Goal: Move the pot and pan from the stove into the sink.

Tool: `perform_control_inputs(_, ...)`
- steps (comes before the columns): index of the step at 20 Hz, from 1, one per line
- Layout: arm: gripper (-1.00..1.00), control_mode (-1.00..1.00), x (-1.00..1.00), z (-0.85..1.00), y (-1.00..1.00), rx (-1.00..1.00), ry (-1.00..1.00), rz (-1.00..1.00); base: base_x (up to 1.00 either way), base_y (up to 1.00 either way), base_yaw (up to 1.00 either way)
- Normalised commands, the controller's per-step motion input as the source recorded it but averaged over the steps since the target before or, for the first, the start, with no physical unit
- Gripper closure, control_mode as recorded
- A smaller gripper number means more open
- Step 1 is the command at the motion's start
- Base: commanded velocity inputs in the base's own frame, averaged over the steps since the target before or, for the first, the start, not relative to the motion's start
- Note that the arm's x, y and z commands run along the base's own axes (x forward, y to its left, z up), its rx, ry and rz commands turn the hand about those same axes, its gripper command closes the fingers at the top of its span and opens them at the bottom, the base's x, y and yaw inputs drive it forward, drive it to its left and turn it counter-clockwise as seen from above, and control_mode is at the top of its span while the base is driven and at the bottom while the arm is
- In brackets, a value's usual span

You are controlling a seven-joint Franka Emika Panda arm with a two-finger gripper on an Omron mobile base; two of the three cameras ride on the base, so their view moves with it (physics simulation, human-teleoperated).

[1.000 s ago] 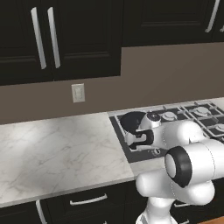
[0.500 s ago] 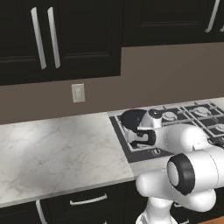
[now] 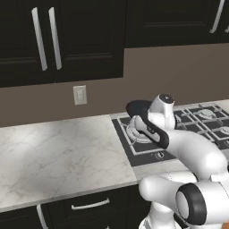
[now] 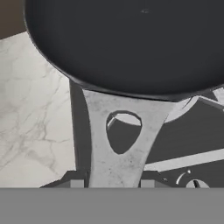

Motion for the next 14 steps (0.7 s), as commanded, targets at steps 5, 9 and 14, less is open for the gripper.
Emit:
perform_control_inputs(5,1.00,-1.00,-0.37,0.84,-0.03,0.05,0.07,-0.02,0.00,0.00,0.00)
perform_control_inputs(9,1.00,-1.00,-0.56,0.70,-0.05,0.03,0.05,0.00,0.00,0.00,0.00)
perform_control_inputs(14,1.00,-1.00,-0.70,0.58,-0.05,0.01,0.01,0.00,0.00,0.00,0.00)
